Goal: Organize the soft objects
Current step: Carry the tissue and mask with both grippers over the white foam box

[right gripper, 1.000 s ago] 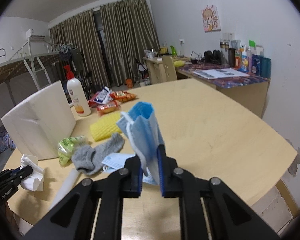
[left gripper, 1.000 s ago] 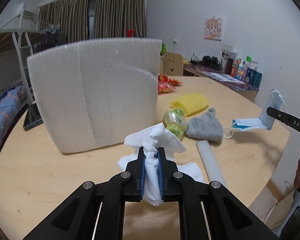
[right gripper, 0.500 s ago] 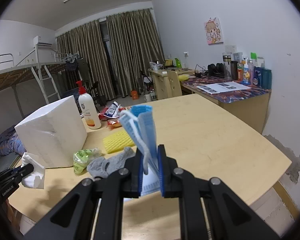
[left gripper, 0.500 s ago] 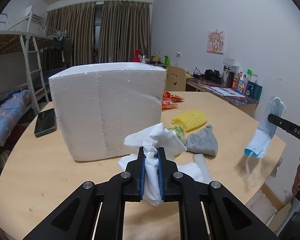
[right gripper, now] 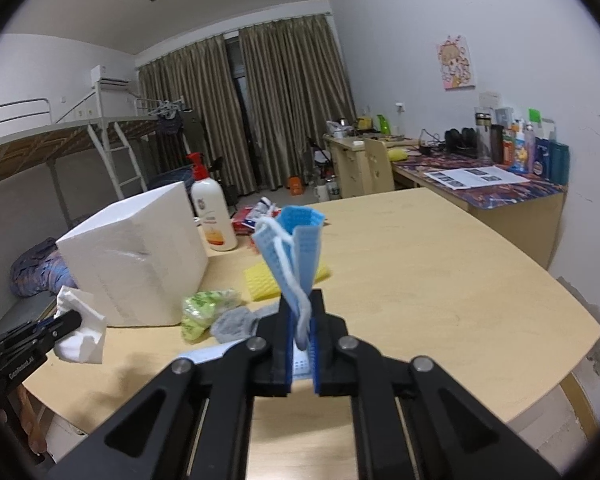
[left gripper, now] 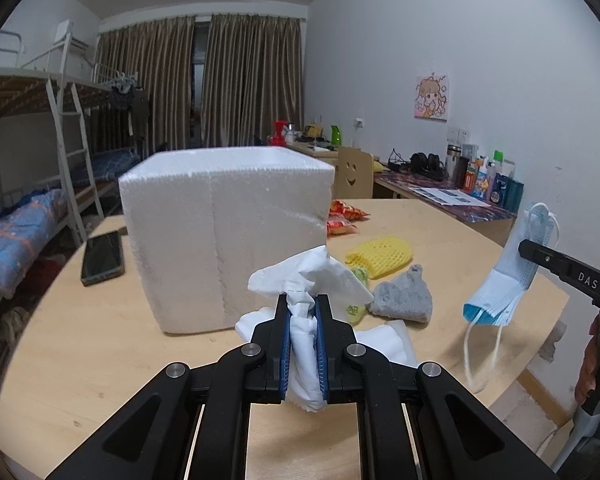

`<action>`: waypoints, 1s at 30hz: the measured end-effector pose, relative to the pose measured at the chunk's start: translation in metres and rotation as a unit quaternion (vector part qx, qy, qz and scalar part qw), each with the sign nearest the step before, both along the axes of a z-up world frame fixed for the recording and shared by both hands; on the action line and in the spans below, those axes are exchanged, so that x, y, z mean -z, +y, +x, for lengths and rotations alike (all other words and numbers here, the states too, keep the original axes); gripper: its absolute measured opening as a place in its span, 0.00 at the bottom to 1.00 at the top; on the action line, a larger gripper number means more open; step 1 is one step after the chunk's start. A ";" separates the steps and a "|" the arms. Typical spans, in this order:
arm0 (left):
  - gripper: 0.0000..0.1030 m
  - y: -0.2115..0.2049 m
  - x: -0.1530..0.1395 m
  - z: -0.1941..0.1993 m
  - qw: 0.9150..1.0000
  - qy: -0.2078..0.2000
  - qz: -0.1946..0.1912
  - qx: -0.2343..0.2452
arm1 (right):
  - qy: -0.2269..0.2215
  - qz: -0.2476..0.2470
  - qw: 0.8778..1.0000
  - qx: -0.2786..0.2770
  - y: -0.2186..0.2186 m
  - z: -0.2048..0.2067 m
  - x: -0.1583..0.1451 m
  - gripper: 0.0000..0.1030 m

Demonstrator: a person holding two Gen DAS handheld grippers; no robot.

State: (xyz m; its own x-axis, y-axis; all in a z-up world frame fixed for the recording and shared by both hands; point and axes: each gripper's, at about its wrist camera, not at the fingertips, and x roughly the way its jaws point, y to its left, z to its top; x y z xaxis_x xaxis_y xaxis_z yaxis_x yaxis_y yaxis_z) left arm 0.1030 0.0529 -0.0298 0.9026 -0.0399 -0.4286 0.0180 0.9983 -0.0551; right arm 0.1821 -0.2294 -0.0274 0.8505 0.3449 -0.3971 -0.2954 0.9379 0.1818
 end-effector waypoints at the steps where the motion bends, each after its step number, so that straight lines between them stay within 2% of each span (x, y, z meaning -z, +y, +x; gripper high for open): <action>1: 0.11 -0.001 -0.002 -0.002 1.000 -0.003 0.003 -0.001 | -0.002 -0.001 1.000 -0.002 0.002 -0.001 -0.001 0.09; 13: 0.11 -0.002 -0.026 -0.023 0.999 -0.033 0.016 -0.011 | -0.037 0.002 0.998 -0.044 0.024 -0.019 -0.026 0.09; 30: 0.11 -0.005 -0.047 -0.077 0.997 -0.065 0.039 -0.036 | -0.083 -0.003 0.992 -0.097 0.055 -0.056 -0.051 0.09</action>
State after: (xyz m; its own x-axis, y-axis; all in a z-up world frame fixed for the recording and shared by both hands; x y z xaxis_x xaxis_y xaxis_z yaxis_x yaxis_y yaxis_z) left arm 0.0259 0.0483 0.0171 0.9498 0.0556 -0.3079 -0.0520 0.9984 0.0199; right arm 0.1262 -0.1745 0.0240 0.8228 0.5057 -0.2592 -0.4951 0.8619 0.1101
